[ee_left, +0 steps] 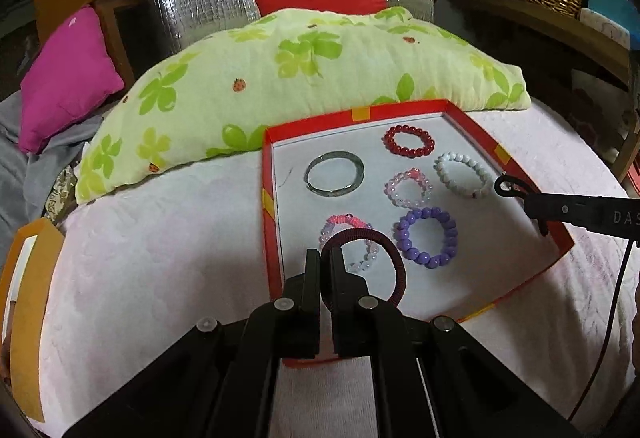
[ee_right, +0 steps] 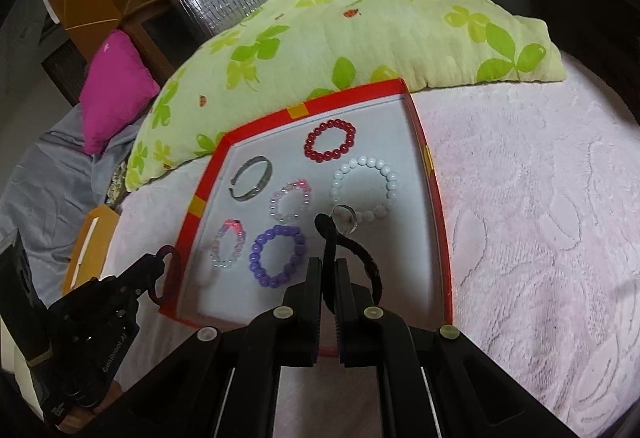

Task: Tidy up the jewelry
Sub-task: 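Carry the dark red bangle in the left tool while the right tool carries the hair tie into the tray, then open the left tool inside the tray while the right tool releases the hair tie there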

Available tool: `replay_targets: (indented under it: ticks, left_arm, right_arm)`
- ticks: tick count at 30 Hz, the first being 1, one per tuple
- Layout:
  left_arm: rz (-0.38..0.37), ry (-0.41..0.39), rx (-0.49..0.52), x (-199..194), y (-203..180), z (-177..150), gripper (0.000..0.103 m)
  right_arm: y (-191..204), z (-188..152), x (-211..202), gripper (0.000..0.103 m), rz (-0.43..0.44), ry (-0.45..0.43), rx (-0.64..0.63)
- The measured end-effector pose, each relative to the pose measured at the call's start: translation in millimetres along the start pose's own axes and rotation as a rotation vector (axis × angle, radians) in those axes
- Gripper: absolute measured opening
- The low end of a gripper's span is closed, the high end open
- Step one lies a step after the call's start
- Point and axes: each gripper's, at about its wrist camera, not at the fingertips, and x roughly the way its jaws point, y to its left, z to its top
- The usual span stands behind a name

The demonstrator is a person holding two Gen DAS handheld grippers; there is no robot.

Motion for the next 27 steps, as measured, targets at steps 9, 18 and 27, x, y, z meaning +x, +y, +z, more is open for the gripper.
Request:
replay_targets:
  ticks: [9,18,27]
  left_arm:
    - [-0.042,0.061,-0.012,26,2,-3,0.004]
    - [-0.097,0.115,-0.005,38,-3,-10,0.004]
    - [-0.113,0.166,0.019,45,-8,-15,0.005]
  right_arm:
    - [-13,2,18,0.007,-0.02,0.044,0.014]
    - [-13,-5,29,0.007,-0.025,0.092,0.012]
    - [-15,-8,29,0.007,-0.058,0.116,0.011]
